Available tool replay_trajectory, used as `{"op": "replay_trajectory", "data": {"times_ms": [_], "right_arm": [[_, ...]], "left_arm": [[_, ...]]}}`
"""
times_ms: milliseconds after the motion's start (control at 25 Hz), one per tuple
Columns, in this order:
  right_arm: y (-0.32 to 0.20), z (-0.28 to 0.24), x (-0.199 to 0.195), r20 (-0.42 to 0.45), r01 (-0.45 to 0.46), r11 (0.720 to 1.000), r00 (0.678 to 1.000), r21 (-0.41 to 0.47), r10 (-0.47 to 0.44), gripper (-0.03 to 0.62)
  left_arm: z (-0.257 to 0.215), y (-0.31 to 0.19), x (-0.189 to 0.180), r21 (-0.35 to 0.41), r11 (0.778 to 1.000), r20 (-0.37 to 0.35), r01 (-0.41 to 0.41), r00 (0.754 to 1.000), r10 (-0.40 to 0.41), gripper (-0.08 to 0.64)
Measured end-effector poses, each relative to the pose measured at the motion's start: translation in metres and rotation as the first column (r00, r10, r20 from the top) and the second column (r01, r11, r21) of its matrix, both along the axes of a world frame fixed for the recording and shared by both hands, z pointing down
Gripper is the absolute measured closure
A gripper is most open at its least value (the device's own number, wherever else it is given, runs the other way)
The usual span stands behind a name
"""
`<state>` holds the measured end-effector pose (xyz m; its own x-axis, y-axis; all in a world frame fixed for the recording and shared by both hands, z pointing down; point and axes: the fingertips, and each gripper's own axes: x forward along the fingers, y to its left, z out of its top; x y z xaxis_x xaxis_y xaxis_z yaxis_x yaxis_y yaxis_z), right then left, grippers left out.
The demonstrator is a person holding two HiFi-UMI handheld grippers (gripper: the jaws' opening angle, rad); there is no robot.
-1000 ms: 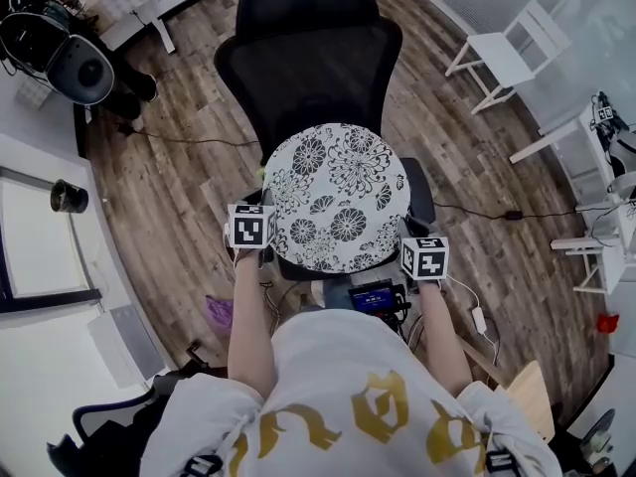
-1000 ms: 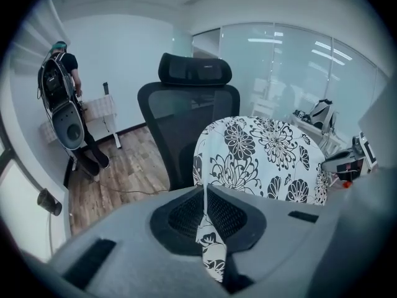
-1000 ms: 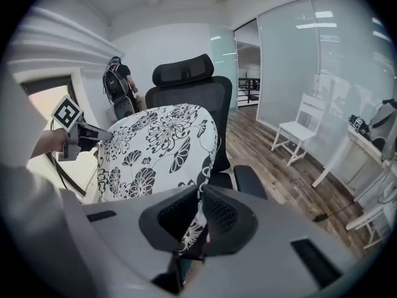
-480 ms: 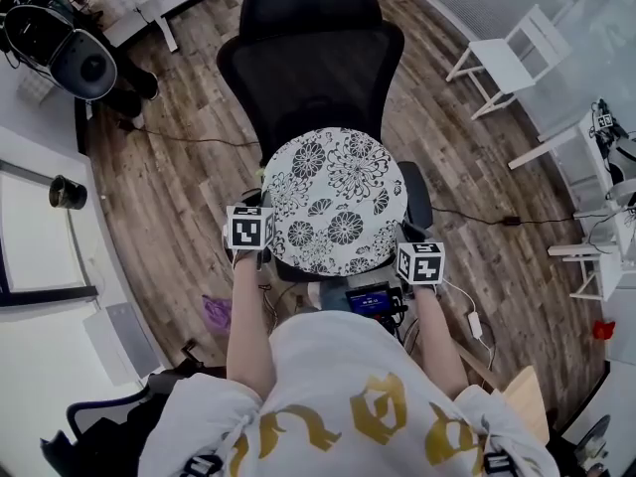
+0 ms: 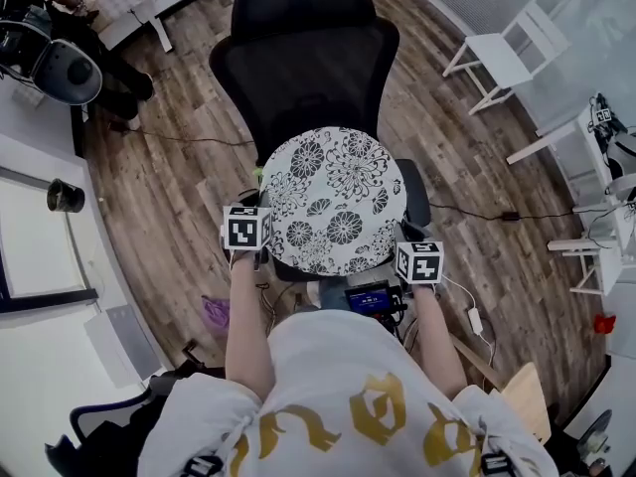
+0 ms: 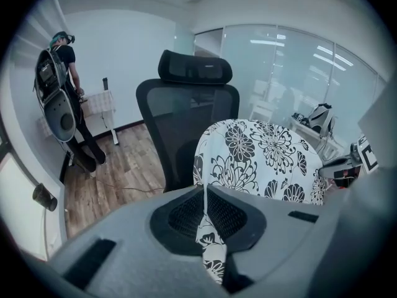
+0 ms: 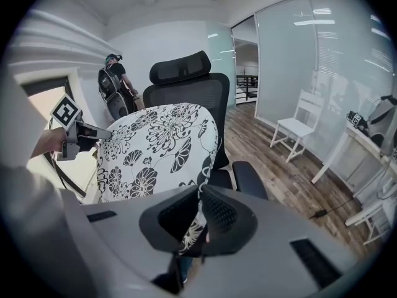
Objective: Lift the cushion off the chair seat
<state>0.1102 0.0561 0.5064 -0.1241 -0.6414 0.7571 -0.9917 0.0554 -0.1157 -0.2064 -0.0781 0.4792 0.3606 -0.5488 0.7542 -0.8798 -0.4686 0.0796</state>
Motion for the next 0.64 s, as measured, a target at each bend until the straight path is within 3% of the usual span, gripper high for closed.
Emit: {"op": "replay_trajectory", "data": {"times_ms": [640], "right_arm": [[0.0025, 0.0048, -0.0024, 0.017, 0.005, 1.000, 1.000, -0.005, -0.005, 0.568]], "left_arm": [[0.0062, 0.0018, 0.0093, -0.015, 1.000, 0.008, -0.025, 1.000, 0.025, 0.543]]}}
